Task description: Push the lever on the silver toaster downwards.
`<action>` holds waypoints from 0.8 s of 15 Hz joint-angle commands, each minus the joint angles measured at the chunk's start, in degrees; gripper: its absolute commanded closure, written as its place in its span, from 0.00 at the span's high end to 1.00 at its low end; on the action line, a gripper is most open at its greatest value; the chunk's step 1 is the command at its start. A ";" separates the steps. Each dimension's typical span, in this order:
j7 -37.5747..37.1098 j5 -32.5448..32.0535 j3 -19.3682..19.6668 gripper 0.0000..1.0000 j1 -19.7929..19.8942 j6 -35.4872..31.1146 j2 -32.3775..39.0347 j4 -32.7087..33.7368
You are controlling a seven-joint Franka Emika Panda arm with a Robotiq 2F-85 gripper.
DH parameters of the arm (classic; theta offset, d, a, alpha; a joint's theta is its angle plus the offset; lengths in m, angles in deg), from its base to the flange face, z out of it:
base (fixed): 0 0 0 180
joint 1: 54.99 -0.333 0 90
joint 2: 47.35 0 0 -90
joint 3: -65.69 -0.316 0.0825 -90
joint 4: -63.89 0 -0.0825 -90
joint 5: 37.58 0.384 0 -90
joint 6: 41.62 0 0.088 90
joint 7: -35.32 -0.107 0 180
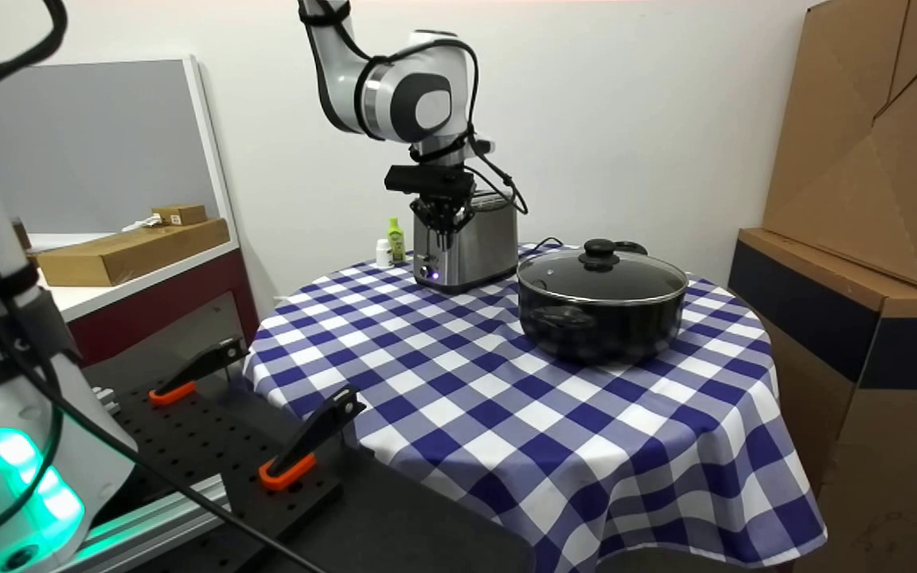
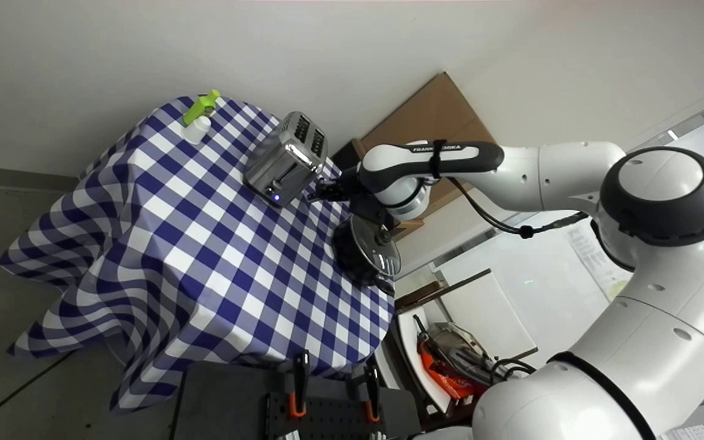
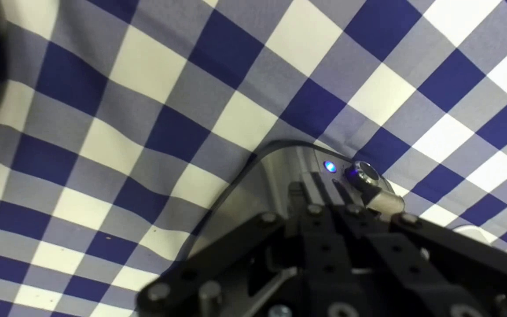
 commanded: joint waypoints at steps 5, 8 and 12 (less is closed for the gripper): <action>14.20 24.89 -4.76 0.27 10.84 22.90 -25.00 -11.37; 14.19 23.83 4.01 0.39 6.98 36.27 -34.81 -13.58; 9.69 11.63 16.00 0.66 0.80 46.32 -43.78 -15.22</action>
